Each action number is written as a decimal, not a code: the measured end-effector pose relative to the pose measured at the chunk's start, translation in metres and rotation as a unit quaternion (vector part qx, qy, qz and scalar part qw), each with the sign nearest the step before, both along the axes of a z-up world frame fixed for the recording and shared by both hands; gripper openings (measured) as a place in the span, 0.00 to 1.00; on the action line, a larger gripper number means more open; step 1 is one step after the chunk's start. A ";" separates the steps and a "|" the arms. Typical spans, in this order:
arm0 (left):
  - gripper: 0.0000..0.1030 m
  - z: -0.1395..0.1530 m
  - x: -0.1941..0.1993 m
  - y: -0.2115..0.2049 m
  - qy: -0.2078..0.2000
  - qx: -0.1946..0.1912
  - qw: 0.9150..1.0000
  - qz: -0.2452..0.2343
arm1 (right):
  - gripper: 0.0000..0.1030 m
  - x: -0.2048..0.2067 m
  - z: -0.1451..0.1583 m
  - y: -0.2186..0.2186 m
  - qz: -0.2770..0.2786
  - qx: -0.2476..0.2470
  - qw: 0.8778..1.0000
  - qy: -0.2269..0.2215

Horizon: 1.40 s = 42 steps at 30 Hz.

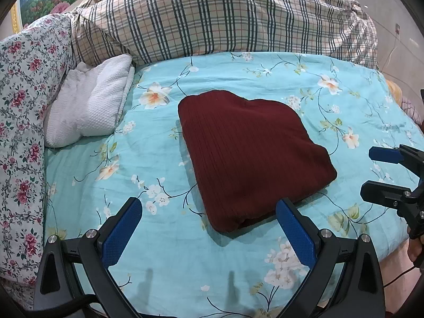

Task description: Fold large clothes

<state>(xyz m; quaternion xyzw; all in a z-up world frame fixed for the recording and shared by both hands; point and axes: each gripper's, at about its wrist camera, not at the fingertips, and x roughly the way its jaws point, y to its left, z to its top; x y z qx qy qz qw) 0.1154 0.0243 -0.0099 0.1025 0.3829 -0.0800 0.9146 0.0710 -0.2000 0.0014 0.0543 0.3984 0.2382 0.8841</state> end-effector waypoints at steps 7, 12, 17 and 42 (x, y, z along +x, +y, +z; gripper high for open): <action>0.98 0.000 0.003 0.000 0.001 -0.002 1.000 0.000 | 1.00 0.005 0.001 0.000 0.003 0.001 1.000 -0.001; 0.98 0.001 0.004 0.000 0.001 -0.001 1.000 -0.001 | 1.00 0.007 0.001 0.003 0.004 0.001 1.000 -0.001; 0.98 0.002 0.006 0.000 -0.001 -0.002 1.000 -0.001 | 1.00 0.007 0.001 0.002 0.003 0.001 1.000 -0.001; 0.97 0.004 0.023 -0.004 -0.008 -0.003 1.000 0.010 | 1.00 0.029 -0.003 -0.003 -0.006 0.012 1.000 0.005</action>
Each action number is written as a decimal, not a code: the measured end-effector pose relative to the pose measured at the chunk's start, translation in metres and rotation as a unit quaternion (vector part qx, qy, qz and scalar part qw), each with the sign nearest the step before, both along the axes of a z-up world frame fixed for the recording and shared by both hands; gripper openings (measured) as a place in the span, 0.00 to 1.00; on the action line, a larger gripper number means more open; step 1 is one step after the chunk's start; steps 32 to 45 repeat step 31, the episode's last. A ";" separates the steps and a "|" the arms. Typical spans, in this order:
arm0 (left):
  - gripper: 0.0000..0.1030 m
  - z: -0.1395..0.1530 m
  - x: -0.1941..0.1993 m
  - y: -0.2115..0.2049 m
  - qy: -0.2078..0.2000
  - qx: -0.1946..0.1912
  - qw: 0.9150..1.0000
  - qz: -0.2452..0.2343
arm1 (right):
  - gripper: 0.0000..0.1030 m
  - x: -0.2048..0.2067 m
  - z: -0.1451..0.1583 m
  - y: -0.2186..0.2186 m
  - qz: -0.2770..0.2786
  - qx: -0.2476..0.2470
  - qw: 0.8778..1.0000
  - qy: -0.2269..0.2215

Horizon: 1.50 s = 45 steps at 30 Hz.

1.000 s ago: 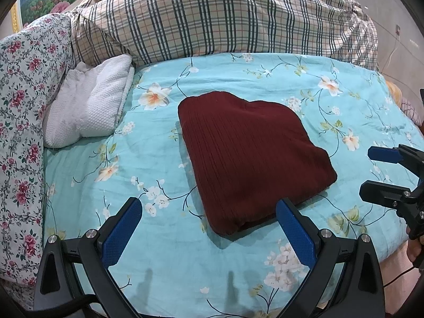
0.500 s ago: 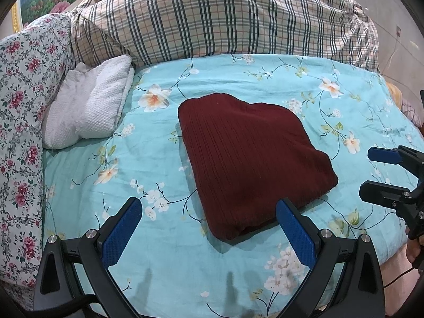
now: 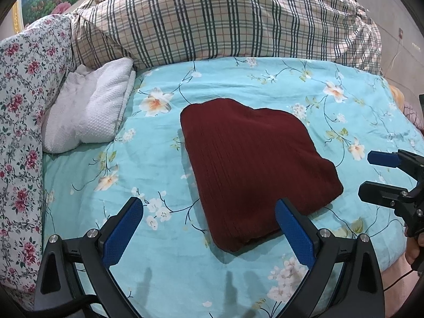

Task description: Fold large clothes

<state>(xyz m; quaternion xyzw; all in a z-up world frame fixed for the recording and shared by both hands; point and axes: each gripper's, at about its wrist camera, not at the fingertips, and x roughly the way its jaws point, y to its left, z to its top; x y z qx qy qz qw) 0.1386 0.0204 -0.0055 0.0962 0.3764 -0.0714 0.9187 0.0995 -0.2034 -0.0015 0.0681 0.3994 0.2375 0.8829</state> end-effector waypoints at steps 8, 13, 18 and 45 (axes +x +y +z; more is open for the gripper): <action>0.97 0.003 0.002 0.000 -0.005 0.003 1.000 0.004 | 1.00 0.000 0.001 0.002 -0.002 -0.001 1.000 0.000; 0.97 0.004 0.004 0.002 -0.008 0.003 1.000 0.007 | 1.00 0.000 0.001 0.003 -0.002 -0.001 1.000 0.000; 0.97 0.003 0.007 0.002 -0.008 0.005 1.000 0.011 | 1.00 0.005 -0.002 0.004 -0.004 -0.004 1.000 0.003; 0.97 -0.004 0.016 0.009 -0.005 0.003 1.000 0.028 | 1.00 0.019 -0.020 0.008 -0.010 -0.007 1.000 0.017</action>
